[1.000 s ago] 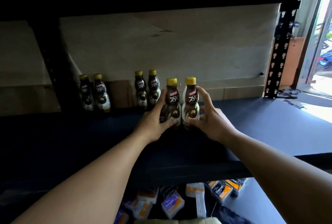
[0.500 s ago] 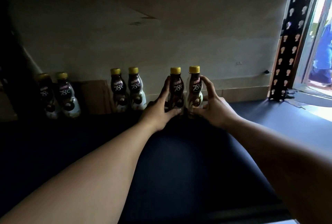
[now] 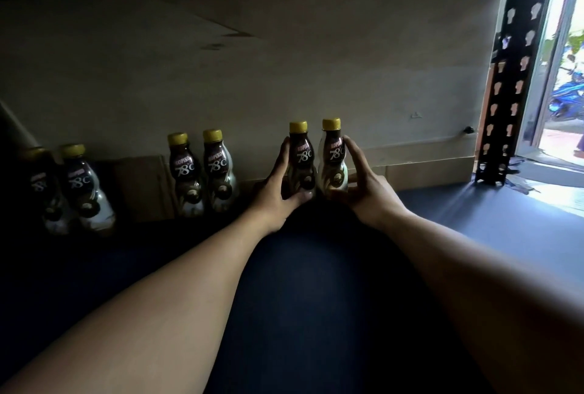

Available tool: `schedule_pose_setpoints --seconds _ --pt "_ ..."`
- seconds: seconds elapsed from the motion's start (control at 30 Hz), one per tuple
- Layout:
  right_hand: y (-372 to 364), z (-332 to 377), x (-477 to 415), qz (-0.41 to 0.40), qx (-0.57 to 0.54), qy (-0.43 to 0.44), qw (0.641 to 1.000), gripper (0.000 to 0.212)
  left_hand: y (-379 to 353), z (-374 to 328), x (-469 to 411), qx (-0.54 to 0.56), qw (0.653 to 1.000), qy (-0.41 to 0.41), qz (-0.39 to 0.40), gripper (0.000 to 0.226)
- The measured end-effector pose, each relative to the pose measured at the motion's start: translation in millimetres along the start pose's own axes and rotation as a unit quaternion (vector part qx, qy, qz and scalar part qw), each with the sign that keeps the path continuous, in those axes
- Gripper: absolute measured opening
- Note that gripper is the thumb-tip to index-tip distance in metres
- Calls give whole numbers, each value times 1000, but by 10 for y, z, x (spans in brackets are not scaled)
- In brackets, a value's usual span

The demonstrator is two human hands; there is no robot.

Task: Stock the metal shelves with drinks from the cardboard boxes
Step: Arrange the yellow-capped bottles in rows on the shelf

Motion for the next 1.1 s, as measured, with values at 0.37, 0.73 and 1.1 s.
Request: schedule_pose_setpoints --seconds 0.37,0.73,1.1 --pt "-11 -46 -1 -1 -6 23 1000 107 53 -4 56 5 999 -27 -25 111" --pt "55 -43 11 -5 -18 11 1000 100 31 -46 10 -2 998 -49 -31 105" --pt "96 -66 20 -15 -27 2 1000 99 -60 -52 -26 -6 999 -49 -18 107"
Point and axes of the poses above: each hand's wrist, its own x-axis away from the middle knuckle, its own y-axis out of the back of the hand, z = x × y, the point moved 10 cm from there along -x, towards the middle knuckle, and after that the axes turned 1 degree about -y, right-handed, at the moved point
